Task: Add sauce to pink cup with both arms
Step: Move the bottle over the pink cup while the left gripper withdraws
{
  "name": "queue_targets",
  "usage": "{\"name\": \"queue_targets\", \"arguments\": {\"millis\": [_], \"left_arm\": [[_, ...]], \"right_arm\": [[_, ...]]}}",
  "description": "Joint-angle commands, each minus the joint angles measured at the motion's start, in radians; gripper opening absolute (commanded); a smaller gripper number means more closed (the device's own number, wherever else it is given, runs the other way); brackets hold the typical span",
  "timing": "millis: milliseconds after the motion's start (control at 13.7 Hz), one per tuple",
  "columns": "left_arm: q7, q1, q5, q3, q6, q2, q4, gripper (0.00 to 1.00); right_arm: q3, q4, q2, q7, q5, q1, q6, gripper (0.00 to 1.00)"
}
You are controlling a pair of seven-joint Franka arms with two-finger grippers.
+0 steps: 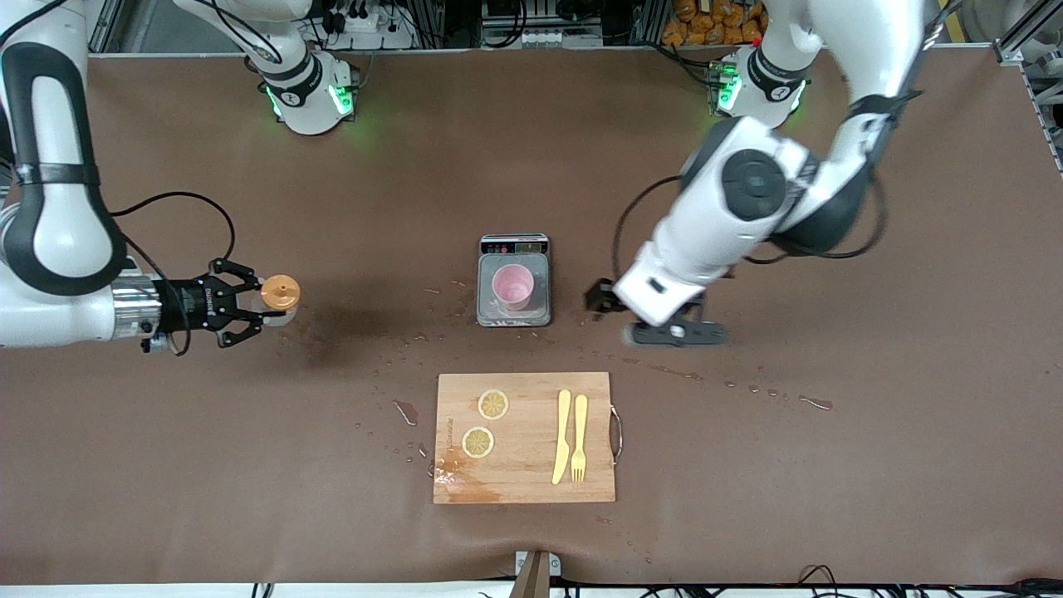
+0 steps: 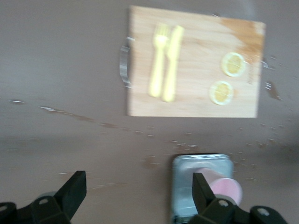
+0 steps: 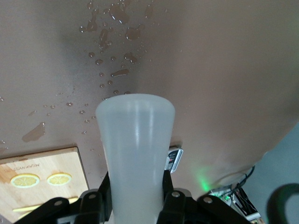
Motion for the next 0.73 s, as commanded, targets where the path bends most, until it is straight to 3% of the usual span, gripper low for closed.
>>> {"name": "queue_targets", "arguments": {"millis": [0,219,438,657], "left_arm": [[0.080,0.106,0.018,-0.009,-0.092,-0.069,-0.033,1.00],[0.144,0.167,0.040,-0.007,-0.137,-0.112,-0.037,1.00],[0.157,0.175,0.158,-0.010,-0.221,-0.157,-0.045,1.00],[0.215,0.213,0.161,-0.012,-0.250,-0.229,-0.092,1.00]], "right_arm": [[-0.003,0.019,-0.039,0.129,-0.084,0.072,0.010,0.43],[-0.003,0.079,-0.032,0.296,-0.170,0.167,0.014,0.41],[-0.003,0.098,-0.032,0.429,-0.195,0.239,0.053,0.41],[-0.001,0.138,-0.022,0.575,-0.307,0.331,0.056,0.41]]}}
